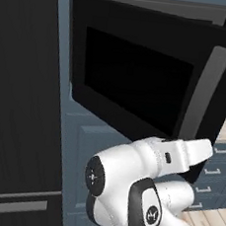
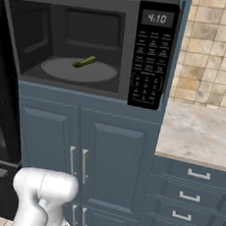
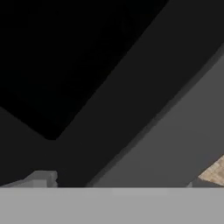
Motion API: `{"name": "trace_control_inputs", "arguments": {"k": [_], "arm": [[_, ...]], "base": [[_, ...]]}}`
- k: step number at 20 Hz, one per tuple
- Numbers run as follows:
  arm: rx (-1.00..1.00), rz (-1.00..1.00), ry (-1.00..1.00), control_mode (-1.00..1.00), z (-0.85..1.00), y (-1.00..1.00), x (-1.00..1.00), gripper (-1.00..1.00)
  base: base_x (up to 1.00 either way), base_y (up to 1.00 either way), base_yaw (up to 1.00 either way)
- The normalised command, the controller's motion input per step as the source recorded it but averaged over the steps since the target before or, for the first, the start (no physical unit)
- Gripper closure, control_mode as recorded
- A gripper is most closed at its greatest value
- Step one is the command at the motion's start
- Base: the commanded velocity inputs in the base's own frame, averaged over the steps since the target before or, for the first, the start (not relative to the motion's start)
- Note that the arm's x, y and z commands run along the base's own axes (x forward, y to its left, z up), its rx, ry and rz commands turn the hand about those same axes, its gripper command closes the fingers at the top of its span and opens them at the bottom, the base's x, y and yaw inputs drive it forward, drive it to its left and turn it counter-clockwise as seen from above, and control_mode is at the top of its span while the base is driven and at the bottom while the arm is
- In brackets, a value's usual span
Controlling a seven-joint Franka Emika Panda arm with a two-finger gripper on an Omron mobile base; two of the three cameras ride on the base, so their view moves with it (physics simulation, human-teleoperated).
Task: Close the microwave door.
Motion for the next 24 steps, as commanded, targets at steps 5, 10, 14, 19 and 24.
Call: {"name": "trace_control_inputs", "arguments": {"k": [5, 10, 14, 19, 24], "arm": [[0.00, 0.30, 0.19, -1.00, 0.13, -1.00, 0.92, -1.00], [0.00, 0.27, 0.13, -1.00, 0.11, -1.00, 1.00, -1.00], [0.03, 0.26, 0.01, -1.00, 0.00, -1.00, 1.00, -1.00], [0.07, 0.25, 0.00, -1.00, 0.02, -1.00, 1.00, -1.00], [0.08, 0.19, 0.03, -1.00, 0.27, -0.72, 1.00, -1.00]], "base": [[0.00, 0.00, 0.00], [0.00, 0.00, 0.00], [0.00, 0.00, 0.00], [0.00, 0.00, 0.00], [0.00, 0.00, 0.00]]}}
